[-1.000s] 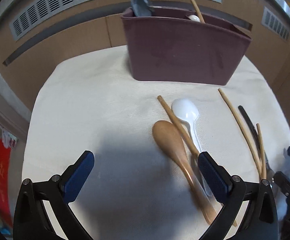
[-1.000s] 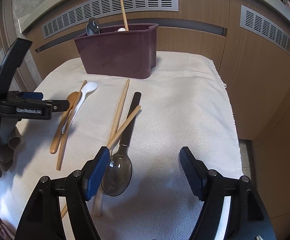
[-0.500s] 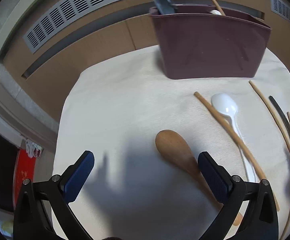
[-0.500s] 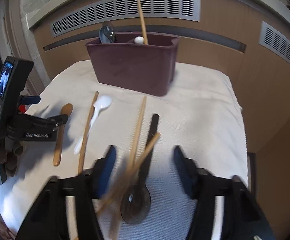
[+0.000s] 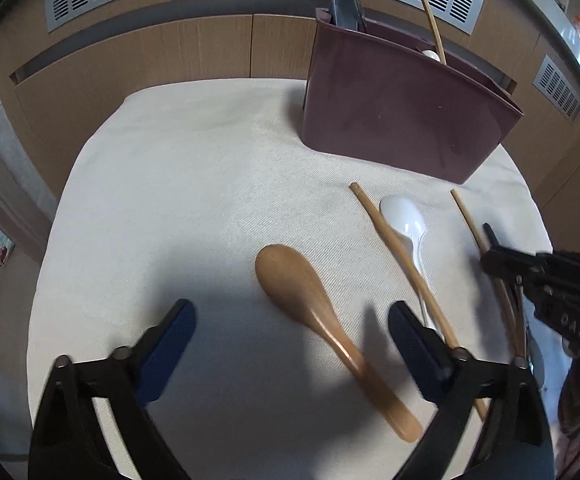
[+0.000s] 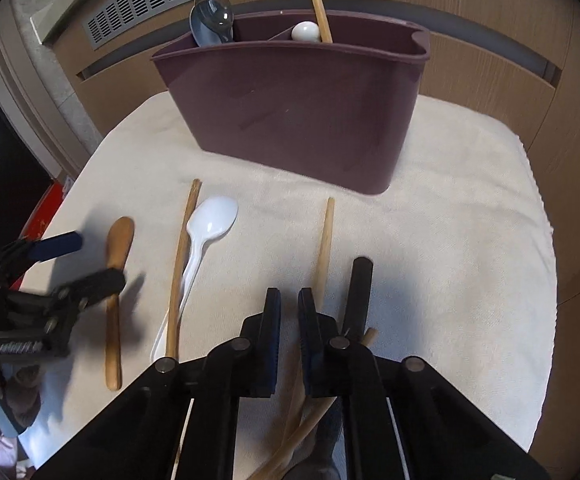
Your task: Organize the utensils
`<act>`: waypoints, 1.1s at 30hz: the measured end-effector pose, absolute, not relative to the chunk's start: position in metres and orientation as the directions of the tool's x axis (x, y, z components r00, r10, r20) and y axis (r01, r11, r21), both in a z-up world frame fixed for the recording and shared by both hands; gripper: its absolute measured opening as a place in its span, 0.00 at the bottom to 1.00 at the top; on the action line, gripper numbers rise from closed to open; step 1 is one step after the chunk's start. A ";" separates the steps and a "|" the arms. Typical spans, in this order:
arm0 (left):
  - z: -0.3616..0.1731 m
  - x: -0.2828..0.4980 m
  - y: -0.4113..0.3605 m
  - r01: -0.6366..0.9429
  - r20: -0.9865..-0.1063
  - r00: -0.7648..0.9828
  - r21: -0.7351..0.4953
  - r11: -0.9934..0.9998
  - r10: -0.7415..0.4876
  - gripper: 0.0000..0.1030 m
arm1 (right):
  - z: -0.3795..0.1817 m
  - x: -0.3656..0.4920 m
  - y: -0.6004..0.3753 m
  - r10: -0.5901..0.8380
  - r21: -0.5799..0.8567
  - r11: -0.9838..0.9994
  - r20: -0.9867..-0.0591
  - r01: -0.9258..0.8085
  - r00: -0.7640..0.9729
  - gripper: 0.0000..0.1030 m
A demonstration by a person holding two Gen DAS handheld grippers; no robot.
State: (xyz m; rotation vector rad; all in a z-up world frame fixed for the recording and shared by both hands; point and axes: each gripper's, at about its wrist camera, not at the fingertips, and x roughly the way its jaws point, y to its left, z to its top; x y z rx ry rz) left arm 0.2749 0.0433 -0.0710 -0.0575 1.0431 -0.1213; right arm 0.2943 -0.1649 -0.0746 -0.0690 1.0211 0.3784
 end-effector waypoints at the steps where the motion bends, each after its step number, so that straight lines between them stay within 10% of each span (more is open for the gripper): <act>1: -0.072 0.277 0.042 0.073 -0.861 0.492 -0.110 0.991 -0.132 0.74 | -0.076 0.292 -0.168 0.280 0.126 0.933 -0.843 -0.338 0.458 0.08; 7: -0.073 0.290 0.019 0.158 -0.855 0.485 -0.123 0.980 -0.185 0.55 | -0.084 0.276 -0.188 0.286 0.143 0.935 -0.846 -0.325 0.451 0.08; 25: -0.074 0.306 -0.012 0.206 -0.901 0.420 -0.023 0.978 -0.110 0.55 | -0.081 0.268 -0.199 0.292 0.140 0.935 -0.826 -0.326 0.482 0.09; 27: -0.070 0.304 -0.015 0.202 -0.889 0.445 -0.021 0.979 -0.111 0.33 | -0.074 0.267 -0.202 0.298 0.144 0.935 -0.812 -0.324 0.502 0.10; 33: -0.069 0.288 -0.023 0.200 -0.853 0.505 -0.031 0.979 -0.130 0.31 | -0.054 0.264 -0.216 0.300 0.139 0.938 -0.785 -0.318 0.542 0.16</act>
